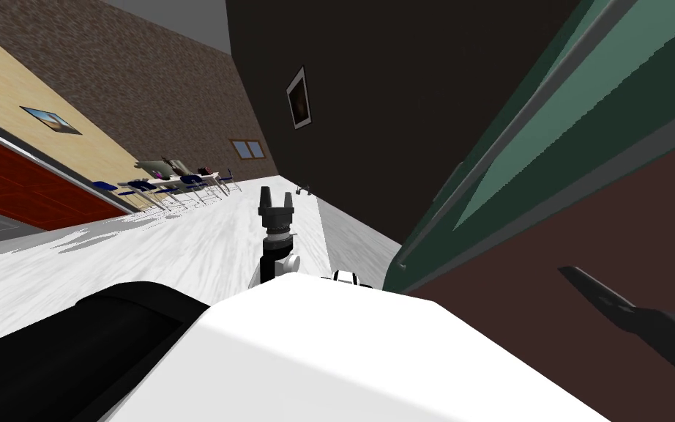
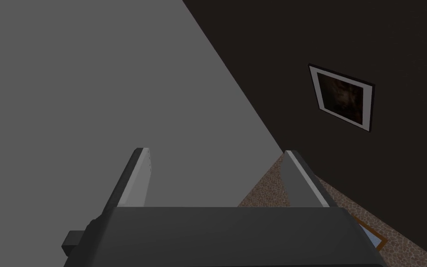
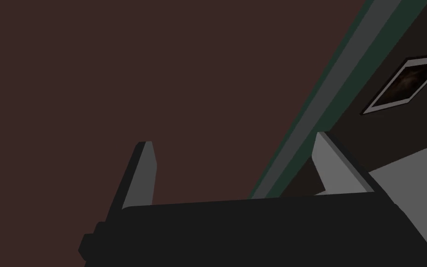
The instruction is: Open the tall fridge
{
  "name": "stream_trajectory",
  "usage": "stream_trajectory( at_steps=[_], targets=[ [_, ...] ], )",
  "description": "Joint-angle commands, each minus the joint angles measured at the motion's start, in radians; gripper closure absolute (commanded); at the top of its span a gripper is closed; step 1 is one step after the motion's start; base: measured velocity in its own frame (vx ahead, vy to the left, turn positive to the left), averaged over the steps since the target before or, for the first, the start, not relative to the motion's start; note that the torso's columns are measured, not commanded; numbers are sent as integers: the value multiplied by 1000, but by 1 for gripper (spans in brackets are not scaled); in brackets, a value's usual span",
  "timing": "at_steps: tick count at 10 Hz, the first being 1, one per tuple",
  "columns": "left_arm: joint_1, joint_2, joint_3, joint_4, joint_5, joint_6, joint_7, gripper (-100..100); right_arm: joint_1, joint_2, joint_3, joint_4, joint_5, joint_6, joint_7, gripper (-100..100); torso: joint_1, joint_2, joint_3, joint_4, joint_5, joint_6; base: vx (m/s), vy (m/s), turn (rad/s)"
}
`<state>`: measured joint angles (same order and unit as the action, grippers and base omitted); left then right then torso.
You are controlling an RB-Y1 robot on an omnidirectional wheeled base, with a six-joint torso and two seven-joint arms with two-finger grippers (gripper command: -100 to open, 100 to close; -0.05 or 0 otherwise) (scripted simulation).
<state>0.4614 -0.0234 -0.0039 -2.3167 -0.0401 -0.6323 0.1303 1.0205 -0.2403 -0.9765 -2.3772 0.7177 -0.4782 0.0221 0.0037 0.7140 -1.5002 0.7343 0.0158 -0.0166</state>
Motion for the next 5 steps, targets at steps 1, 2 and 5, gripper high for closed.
stream_trajectory(
  at_steps=[1, 2, 5],
  targets=[
    [0, 0, 0, 0, 0, 0, 0, 0, 0, -16, -54, -16, 24, 15, -1, -100, -1, 0, -1, 0, 0, -1, 23, 20, -1],
    [0, 0, 0, 0, 0, 0, 0, 0, 32, -24, -89, -15, 67, 15, -8, -100, -2, 1, 0, 0, 0, -2, 48, 48, 53],
    [0, 0, 0, 0, 0, 0, 0, 0, 64, -31, -145, -14, 109, 14, -16, -100, 1, -1, -1, -2, 0, -2, 54, 42, 16]
  ],
)
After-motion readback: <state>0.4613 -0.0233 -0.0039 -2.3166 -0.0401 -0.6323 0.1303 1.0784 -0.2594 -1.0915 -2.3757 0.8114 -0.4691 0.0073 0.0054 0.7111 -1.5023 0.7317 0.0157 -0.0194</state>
